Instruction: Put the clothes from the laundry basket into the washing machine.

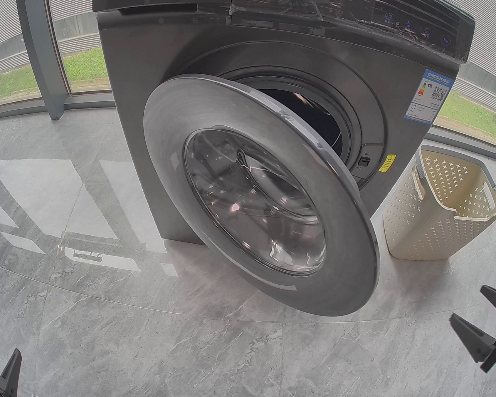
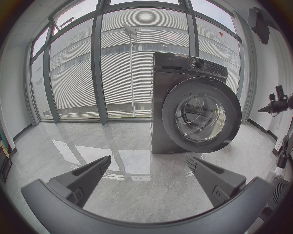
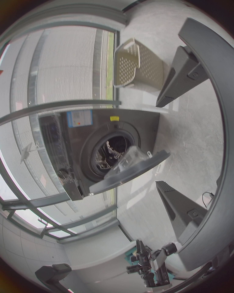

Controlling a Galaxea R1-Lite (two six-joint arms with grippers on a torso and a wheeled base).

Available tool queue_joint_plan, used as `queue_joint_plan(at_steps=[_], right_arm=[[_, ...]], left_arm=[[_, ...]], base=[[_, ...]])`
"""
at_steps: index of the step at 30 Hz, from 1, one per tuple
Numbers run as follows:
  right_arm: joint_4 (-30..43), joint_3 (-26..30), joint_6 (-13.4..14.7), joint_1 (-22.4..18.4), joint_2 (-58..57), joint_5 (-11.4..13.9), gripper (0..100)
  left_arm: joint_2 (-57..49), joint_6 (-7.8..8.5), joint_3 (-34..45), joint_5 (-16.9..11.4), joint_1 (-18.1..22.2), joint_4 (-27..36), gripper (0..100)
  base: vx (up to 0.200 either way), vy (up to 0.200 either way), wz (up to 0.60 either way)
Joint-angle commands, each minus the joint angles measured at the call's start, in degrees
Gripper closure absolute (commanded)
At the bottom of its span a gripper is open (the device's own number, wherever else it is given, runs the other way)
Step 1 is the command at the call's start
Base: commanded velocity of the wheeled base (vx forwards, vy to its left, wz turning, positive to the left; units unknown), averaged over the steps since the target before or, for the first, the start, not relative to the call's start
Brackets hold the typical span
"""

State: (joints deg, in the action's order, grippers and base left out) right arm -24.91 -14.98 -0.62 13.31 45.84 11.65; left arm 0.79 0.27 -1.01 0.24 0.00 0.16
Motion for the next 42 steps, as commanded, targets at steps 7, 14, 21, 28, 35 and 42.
queue_joint_plan(at_steps=[7, 14, 21, 28, 35, 42], right_arm=[[-8.4, -7.3, 0.4, 13.9, 24.0, -5.2, 0], [-8.4, -9.9, 0.6, 13.1, 27.1, -5.3, 0], [-10.7, -10.9, 1.0, 13.3, 30.5, -5.2, 0], [-12.6, -13.3, 1.1, 11.2, 34.3, -7.0, 0], [-14.3, -16.0, 1.1, 4.4, 34.9, -8.9, 0], [-14.3, -14.4, 1.2, 4.4, 35.0, -9.1, 0]], left_arm=[[-0.7, -0.27, 0.9, -0.1, 0.0, -0.1, 0], [-0.7, -0.18, 0.9, -0.1, 0.0, -0.1, 0], [-0.7, -0.36, 0.9, -0.2, 0.0, -0.1, 0], [-0.7, -0.36, 0.9, -0.2, 0.0, -0.1, 0], [-0.7, -0.36, 0.9, -0.2, 0.0, -0.1, 0], [-0.7, -0.18, 0.9, -0.2, 0.1, -0.1, 0]], base=[[0.0, 0.0, 0.0], [0.0, 0.0, 0.0], [0.0, 0.0, 0.0], [0.0, 0.0, 0.0], [0.0, 0.0, 0.0], [0.0, 0.0, 0.0]])
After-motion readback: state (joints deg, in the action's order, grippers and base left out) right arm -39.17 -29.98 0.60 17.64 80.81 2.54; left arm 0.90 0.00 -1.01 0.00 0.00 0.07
